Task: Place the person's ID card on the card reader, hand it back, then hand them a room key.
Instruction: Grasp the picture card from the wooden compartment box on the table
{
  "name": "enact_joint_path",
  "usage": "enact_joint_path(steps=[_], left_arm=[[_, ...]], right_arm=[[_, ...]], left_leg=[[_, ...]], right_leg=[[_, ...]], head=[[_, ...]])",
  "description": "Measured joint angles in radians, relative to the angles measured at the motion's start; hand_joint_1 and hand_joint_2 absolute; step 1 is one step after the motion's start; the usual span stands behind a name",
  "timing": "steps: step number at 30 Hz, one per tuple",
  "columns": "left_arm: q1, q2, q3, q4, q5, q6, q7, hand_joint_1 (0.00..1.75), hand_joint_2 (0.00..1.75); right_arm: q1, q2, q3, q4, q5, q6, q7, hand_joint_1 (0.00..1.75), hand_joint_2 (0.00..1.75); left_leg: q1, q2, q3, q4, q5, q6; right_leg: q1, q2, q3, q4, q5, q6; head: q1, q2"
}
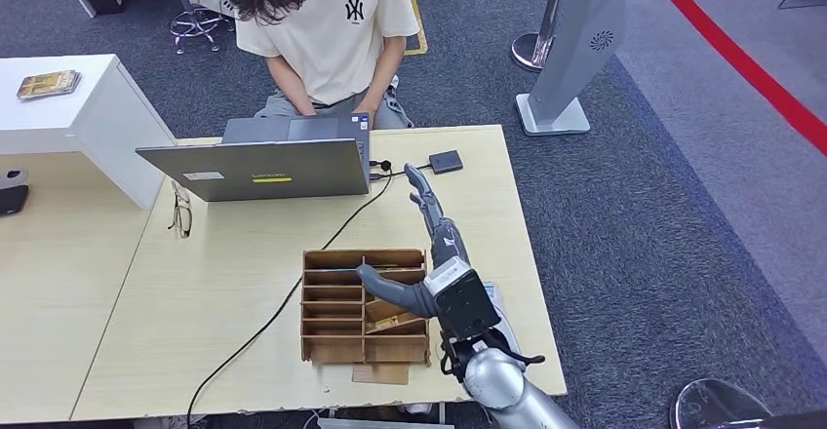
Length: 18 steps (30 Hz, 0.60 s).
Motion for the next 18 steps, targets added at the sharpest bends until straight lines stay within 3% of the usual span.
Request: enact_joint_path(steps=[18], left_arm=[[0.024,0.000,-0.066,-0.033,0.034,0.025,0.016,0.00,0.00]], right_arm=[[0.068,-0.002,0.012,-0.064,0.052,-0.016,0.032,0.00,1.75]], left_leg=[[0.000,0.000,0.000,0.000,0.000,0.000]], right_leg=[[0.000,0.000,0.000,0.000,0.000,0.000]], head=[[0.000,0.000]])
